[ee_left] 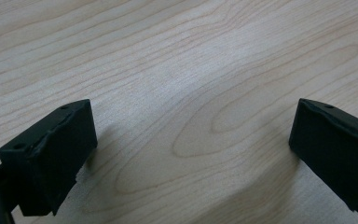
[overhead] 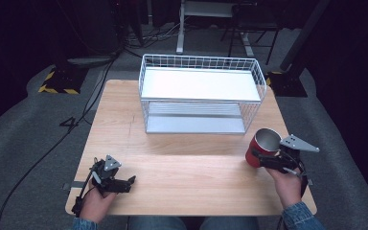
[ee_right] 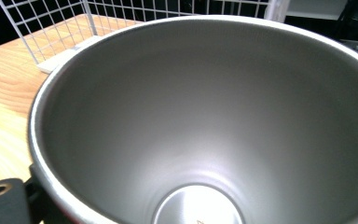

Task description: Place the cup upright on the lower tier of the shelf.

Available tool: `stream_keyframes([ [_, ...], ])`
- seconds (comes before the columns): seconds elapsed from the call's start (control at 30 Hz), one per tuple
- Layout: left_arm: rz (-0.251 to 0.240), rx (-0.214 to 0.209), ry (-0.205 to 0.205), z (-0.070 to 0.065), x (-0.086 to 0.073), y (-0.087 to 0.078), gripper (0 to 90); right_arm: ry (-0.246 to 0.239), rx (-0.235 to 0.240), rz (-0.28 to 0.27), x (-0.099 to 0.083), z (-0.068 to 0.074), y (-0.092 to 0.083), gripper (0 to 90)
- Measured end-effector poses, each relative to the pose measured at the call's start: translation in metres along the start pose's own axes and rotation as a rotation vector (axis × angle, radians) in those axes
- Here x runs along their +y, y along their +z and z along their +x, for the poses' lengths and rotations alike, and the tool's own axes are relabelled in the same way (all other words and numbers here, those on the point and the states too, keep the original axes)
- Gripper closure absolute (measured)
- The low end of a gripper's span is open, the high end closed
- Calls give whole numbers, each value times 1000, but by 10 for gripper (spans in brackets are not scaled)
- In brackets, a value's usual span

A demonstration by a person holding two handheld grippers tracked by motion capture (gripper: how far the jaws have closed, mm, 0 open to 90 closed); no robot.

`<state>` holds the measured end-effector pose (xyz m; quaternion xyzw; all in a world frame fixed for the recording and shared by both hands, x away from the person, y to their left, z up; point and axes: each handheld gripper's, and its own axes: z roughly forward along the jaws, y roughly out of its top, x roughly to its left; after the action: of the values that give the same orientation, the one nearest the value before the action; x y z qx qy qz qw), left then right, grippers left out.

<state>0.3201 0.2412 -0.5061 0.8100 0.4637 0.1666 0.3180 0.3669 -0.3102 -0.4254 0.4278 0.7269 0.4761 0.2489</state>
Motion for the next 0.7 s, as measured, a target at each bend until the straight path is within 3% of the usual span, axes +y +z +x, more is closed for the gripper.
stream_keyframes([
  [0.23,0,2,2,0,0,0,13,-15,28,-6,17,8,9,73],
  [0.7,2,11,-14,-1,0,-1,15,-62,87,5,44,31,44,73],
])
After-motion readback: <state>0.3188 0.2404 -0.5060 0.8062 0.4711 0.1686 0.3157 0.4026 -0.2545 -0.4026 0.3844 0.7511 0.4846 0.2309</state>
